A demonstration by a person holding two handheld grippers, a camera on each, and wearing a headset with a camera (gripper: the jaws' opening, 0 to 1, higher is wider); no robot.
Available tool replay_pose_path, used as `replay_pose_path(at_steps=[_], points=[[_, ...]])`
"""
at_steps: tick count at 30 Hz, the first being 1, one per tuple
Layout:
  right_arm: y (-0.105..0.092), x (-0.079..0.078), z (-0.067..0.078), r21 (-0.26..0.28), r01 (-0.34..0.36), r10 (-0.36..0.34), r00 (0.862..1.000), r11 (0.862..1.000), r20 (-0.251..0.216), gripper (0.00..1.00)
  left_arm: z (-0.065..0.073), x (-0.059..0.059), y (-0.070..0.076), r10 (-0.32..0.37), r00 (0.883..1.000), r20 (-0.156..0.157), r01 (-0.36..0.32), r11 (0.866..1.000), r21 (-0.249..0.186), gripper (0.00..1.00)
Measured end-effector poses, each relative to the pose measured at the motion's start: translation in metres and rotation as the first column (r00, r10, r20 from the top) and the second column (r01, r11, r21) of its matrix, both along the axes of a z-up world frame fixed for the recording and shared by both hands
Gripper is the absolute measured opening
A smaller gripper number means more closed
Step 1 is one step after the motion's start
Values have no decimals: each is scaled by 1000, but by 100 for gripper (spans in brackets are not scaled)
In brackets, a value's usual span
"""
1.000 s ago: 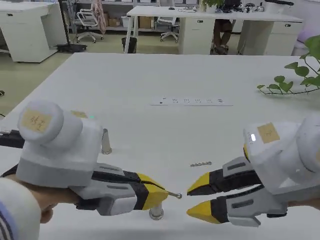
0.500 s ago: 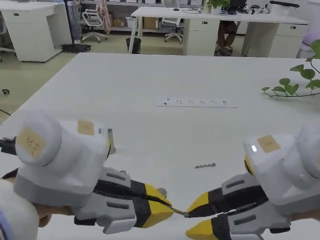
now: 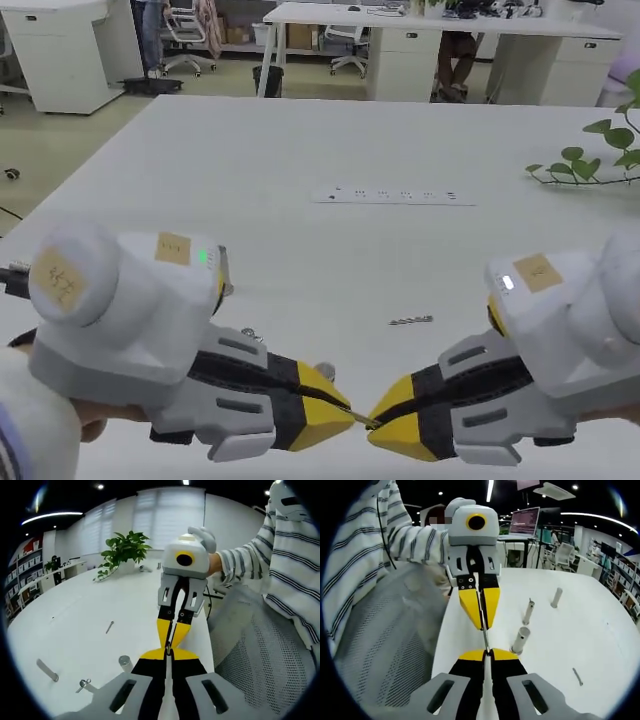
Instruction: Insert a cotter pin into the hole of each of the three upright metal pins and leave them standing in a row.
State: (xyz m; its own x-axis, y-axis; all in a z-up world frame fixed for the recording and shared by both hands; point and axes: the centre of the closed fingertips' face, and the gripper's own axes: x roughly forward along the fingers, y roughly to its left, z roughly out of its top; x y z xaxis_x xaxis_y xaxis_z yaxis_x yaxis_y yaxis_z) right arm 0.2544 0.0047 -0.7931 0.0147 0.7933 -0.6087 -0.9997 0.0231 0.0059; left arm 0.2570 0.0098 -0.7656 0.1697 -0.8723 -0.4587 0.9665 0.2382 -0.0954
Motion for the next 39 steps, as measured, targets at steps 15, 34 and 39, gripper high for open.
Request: replay_pose_path(at_steps=[15,34,39], points=[[-2,-1,4,-4,-16,16,1000,1000,23,4,-5,-1,3,14,999,-37,-14,1000,-15,1],[-16,29,1,-50,228,-228,974,972,20,4,-13,37,24,267,963,34,-264,962,-76,29],[-20,33,-10,-88,300,-301,954,950,2,4,-25,44,28,294,955,41,-292,955,-49,34]])
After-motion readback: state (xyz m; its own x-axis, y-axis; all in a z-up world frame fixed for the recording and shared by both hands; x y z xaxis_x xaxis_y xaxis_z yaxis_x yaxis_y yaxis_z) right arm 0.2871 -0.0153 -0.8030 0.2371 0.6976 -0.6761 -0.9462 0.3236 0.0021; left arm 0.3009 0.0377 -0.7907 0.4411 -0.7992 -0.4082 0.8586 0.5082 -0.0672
